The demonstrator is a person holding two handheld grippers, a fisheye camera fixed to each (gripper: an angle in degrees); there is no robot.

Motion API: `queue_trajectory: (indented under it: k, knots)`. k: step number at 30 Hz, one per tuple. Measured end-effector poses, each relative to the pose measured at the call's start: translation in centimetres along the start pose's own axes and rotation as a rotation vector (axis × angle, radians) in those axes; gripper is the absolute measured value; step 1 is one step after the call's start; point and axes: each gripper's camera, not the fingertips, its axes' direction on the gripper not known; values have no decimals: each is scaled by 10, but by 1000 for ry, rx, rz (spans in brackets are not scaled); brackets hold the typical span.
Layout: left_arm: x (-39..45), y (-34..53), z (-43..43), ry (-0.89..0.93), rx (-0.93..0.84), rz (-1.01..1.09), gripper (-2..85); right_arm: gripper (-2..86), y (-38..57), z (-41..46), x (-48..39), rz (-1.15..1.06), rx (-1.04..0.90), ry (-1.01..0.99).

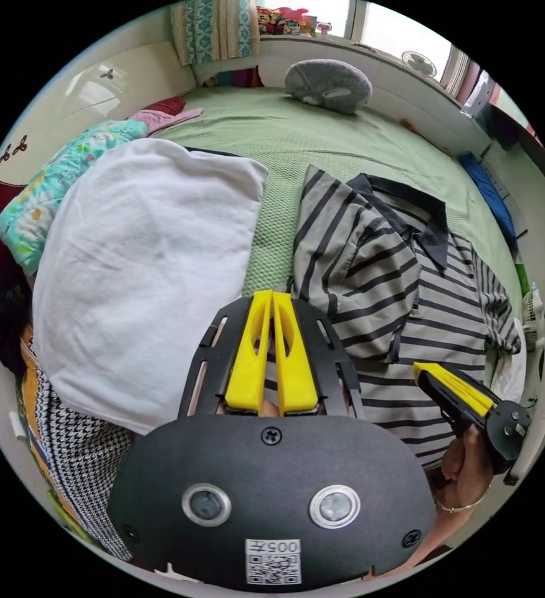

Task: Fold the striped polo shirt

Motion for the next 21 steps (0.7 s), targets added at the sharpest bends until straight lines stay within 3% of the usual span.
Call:
queue_trajectory:
  k: [3, 10, 16, 21]
  knots:
    - [2, -5, 12, 109, -29, 14, -6, -8, 0, -9, 1, 19, 28, 16]
    - [14, -23, 50, 44, -132, 26, -6, -9, -8, -14, -13, 0, 137, -164]
    - [-3, -34, 52, 99, -183, 50, 0, -12, -22, 16, -26, -45, 0, -87]
    - [-25, -34, 23, 93, -41, 78, 24, -6, -1, -25, -17, -9, 120, -114]
